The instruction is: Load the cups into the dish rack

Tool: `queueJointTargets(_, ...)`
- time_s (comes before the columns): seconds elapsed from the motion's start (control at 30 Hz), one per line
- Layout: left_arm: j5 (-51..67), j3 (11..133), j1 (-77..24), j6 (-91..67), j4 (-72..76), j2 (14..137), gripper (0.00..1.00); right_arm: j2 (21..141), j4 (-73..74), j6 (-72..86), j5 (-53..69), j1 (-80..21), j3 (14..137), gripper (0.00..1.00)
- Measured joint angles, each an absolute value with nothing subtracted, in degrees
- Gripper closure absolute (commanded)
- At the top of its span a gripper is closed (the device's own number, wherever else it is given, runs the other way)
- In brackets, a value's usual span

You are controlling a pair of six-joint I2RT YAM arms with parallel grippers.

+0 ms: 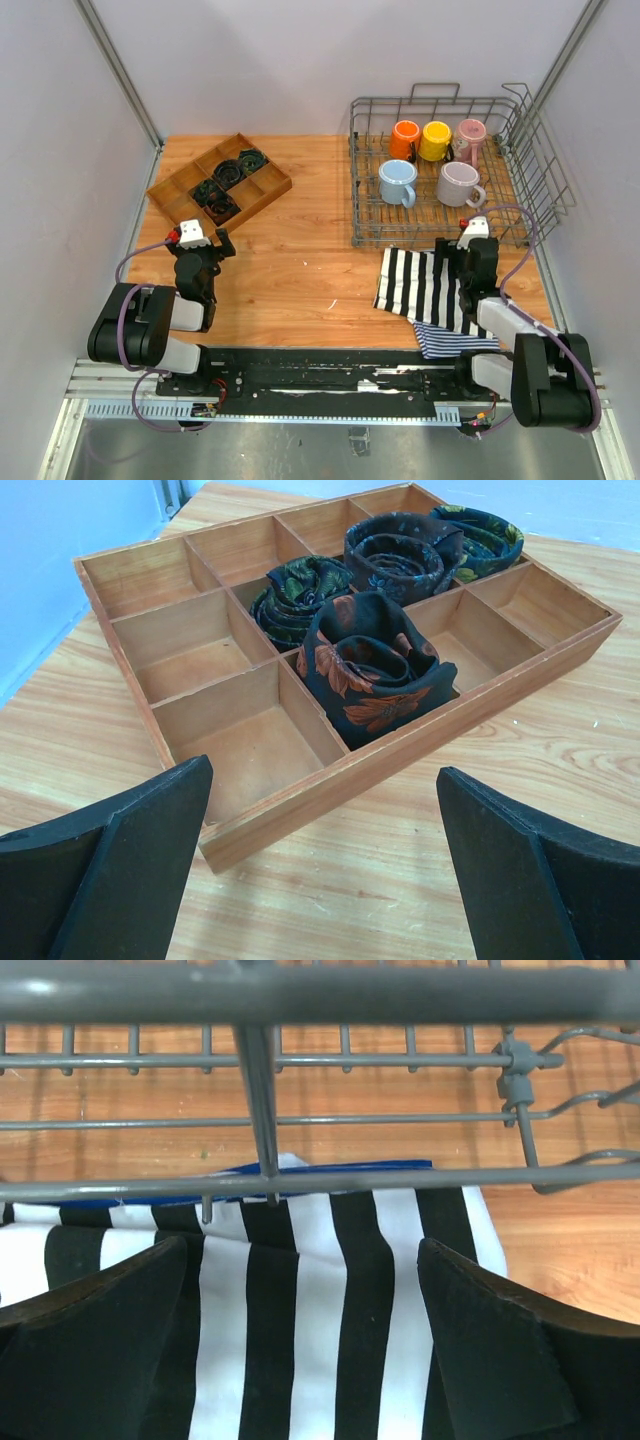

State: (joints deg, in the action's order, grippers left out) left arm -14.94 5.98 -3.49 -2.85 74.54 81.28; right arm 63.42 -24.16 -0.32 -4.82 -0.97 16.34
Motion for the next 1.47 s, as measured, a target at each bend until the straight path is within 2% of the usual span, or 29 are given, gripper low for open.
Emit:
queueJointTargets(0.6,-15.0,6.0,-3.5,-2.9,74.6,81.3,0.0,78.2,-49.9,-3.1,-0.1,-0.2,12.5,0.02)
queueJointTargets(1.47,-15.0,6.0,-3.5,-2.9,74.5,81.3,0.0,78.6,-50.5,-4.1,0.0,-0.2,12.6,0.02)
